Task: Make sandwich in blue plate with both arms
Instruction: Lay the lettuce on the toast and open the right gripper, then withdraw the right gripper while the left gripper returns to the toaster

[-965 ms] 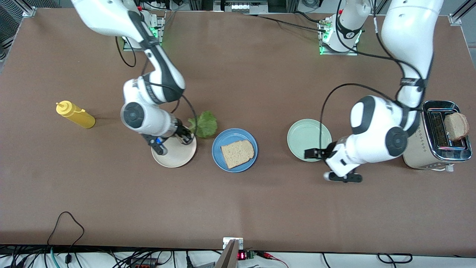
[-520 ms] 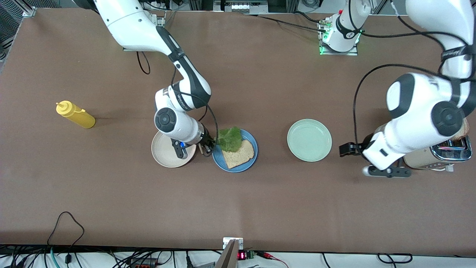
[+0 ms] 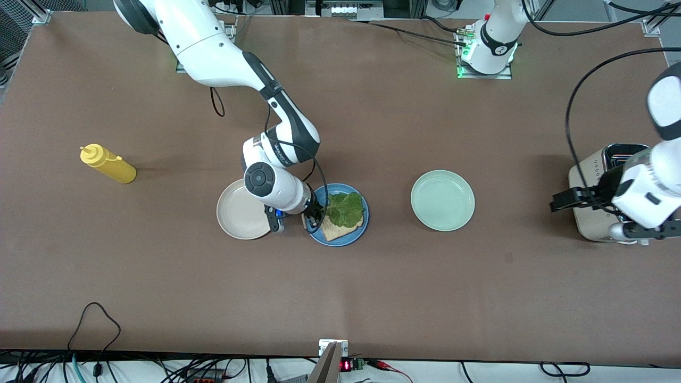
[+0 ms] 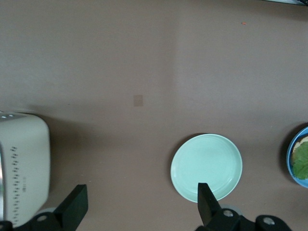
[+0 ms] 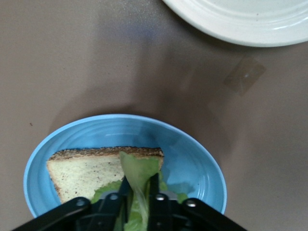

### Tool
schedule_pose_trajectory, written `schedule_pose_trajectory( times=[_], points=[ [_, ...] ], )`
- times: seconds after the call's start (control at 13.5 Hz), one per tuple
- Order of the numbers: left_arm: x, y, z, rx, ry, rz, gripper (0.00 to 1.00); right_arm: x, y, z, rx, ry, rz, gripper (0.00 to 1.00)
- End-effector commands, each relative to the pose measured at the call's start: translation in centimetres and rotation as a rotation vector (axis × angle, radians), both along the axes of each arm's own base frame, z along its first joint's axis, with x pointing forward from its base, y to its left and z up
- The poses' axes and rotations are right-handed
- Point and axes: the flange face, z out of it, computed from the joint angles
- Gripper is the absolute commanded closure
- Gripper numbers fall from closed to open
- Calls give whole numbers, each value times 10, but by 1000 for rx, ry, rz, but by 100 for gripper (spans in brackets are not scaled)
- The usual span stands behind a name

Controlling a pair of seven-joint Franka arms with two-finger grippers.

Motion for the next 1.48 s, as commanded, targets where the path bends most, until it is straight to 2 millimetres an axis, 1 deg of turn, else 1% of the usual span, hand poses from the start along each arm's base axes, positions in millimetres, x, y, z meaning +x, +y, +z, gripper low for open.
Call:
schedule_pose_trajectory(
  times=[0.0,0.07,0.15,0.22,0.3,0.37,0.45,0.52,0.59,0.67,0.74,0.82,0.89,0.96,1.11,1.19,1.26,1.34,1.41],
  points=[
    [-1,-1,6,17,5,-69,0,7,-6,13,-11,16,1,0],
    [-5,-1,13,17,9,-69,0,8,-16,14,-41,39,55,0],
    [-9,1,24,19,7,-65,0,11,-32,29,-67,49,150,0],
    [-11,3,27,19,16,-61,0,14,-52,42,-68,86,242,0],
    [-14,3,26,17,40,-57,0,19,-79,62,-57,120,313,0],
    [-18,10,27,20,62,-45,0,24,-103,76,-49,144,367,0],
    [-24,12,38,21,42,-53,0,27,-127,93,-35,156,441,0],
    [-31,17,39,24,40,-34,0,29,-145,106,-40,161,510,0],
    [-40,17,37,21,52,-32,0,30,-168,122,-68,167,577,0],
    [-49,20,33,19,67,-28,0,26,-178,137,-97,163,661,0],
    [-58,19,30,17,69,-29,0,19,-183,155,-118,162,743,0],
    [-64,14,30,17,58,-36,0,12,-186,171,-131,159,798,0],
    [-67,12,28,17,49,-41,0,7,-195,188,-143,162,854,0],
    [-74,8,28,54,41,-57,0,3,-209,207,-141,163,931,0],
    [-89,-6,26,99,30,-81,0,-6,-251,252,-133,166,1080,0],
    [-90,-7,26,100,32,-66,0,-9,-278,273,-119,160,1161,0],
    [-91,-7,25,99,35,-59,0,-13,-299,287,-93,151,1230,0],
    [-92,-9,25,99,35,-59,0,-14,-328,301,-71,131,1283,0],
    [-95,-11,23,98,39,-59,0,-17,-352,309,-41,116,1342,0]
  ],
)
